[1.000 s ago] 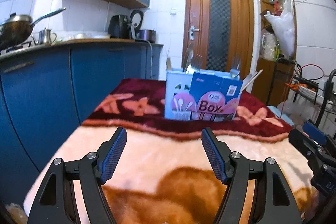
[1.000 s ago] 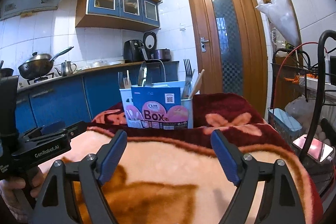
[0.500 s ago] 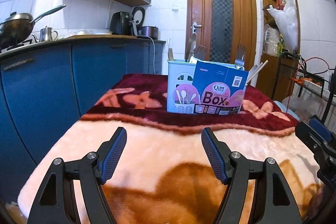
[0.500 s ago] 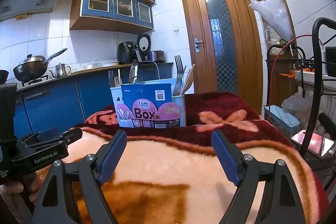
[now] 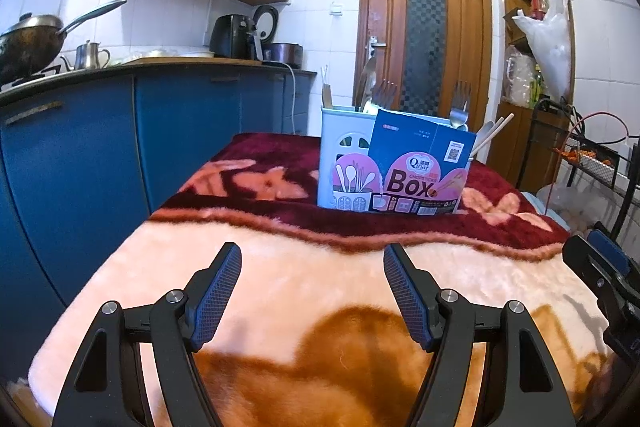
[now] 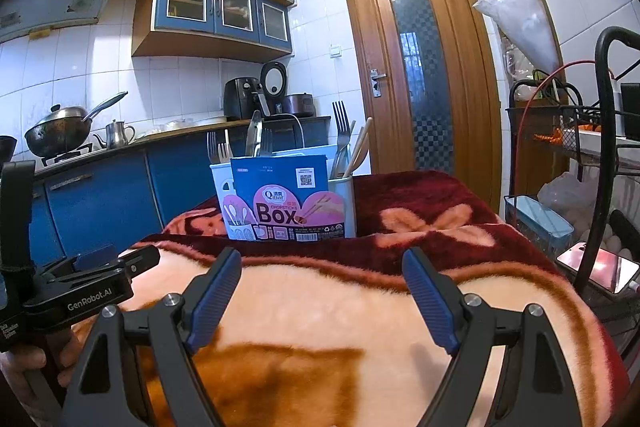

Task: Organize utensils

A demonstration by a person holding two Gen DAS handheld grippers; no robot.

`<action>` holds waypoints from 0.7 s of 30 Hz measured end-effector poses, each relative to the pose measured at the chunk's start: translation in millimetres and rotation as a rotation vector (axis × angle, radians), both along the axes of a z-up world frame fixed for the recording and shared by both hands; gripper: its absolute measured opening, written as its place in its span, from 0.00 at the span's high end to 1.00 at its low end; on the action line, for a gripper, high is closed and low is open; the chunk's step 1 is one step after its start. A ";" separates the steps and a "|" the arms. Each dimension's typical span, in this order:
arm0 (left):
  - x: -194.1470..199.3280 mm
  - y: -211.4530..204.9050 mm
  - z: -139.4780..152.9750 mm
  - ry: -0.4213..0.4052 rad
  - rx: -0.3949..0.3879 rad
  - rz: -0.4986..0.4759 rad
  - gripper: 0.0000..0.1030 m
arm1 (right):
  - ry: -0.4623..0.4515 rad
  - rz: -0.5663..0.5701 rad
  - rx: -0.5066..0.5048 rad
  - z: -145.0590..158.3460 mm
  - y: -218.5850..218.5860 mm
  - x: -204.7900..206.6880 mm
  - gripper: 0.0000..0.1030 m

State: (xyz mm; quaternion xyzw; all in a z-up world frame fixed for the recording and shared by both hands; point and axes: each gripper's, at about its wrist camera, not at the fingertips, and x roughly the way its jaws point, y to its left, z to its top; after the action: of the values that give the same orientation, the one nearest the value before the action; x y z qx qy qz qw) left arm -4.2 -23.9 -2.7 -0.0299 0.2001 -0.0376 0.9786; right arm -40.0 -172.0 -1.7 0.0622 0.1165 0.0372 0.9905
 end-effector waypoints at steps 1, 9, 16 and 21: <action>0.5 0.1 -0.2 0.002 -0.003 -0.001 0.27 | 0.003 0.001 0.001 0.0 -0.1 0.4 0.18; 1.2 1.1 -0.8 0.001 -0.010 0.000 0.27 | 0.011 -0.006 -0.001 -0.9 0.4 -0.2 0.18; 0.8 1.2 -0.8 0.003 -0.009 0.000 0.27 | 0.013 -0.009 -0.007 -1.3 1.0 0.4 0.18; 0.5 1.3 -0.4 0.003 -0.006 -0.002 0.27 | 0.012 -0.009 -0.002 -1.6 1.2 -0.2 0.18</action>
State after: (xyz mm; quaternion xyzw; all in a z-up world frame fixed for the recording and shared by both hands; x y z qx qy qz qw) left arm -3.7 -22.6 -3.0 -0.0329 0.2014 -0.0390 0.9782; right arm -40.3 -170.8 -3.3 0.0619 0.1224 0.0323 0.9900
